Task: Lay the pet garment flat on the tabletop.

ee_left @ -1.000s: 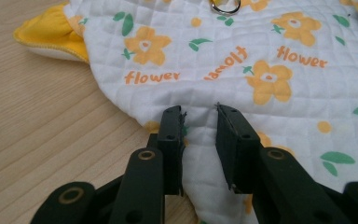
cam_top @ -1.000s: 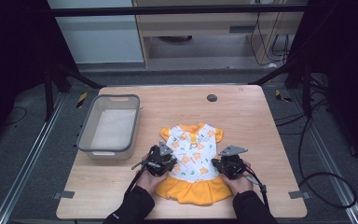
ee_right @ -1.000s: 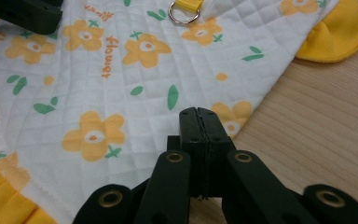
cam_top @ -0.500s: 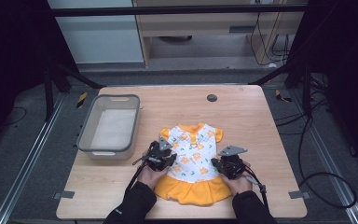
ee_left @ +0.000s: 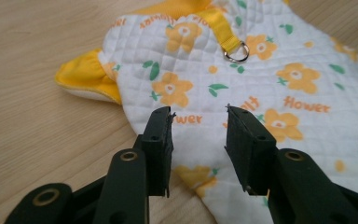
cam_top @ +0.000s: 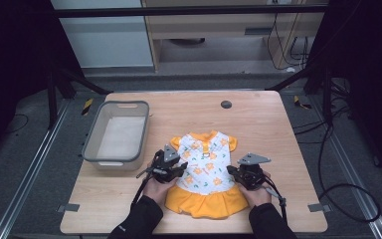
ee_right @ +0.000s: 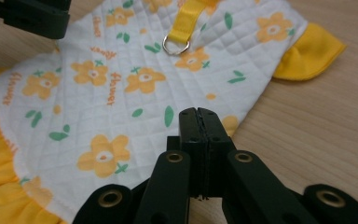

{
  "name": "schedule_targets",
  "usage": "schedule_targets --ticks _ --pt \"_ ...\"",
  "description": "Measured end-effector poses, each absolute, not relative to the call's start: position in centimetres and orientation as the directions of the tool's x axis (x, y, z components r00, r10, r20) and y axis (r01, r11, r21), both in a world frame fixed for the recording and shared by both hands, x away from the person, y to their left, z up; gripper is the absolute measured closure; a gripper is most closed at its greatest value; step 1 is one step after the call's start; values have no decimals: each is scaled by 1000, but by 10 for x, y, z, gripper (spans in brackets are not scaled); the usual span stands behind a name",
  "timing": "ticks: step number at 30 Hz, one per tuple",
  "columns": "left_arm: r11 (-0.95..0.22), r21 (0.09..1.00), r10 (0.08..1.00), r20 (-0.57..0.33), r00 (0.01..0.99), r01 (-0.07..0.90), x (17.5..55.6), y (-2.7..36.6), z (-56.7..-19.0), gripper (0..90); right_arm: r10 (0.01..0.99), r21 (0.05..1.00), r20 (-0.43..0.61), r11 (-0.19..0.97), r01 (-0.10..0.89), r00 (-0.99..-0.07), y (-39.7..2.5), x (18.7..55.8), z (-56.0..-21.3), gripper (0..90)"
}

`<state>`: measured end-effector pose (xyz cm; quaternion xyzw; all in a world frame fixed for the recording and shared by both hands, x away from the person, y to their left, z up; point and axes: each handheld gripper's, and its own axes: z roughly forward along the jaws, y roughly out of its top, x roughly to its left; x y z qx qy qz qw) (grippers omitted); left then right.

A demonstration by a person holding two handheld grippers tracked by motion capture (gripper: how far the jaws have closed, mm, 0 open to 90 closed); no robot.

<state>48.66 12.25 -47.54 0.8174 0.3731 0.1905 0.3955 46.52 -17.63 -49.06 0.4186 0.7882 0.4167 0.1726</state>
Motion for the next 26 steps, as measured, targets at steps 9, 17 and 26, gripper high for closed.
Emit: schedule_targets --ticks 9,17,26 --pt "-400 805 746 10 666 437 451 163 -455 627 828 849 121 199 489 -547 -213 446 -469 900" --pt "-337 808 788 -39 615 483 422 214 -457 665 855 862 126 157 482 -503 -245 429 -466 820" --pt "-284 811 853 -32 522 512 401 258 -466 534 916 851 116 108 514 -385 -275 419 -478 475"
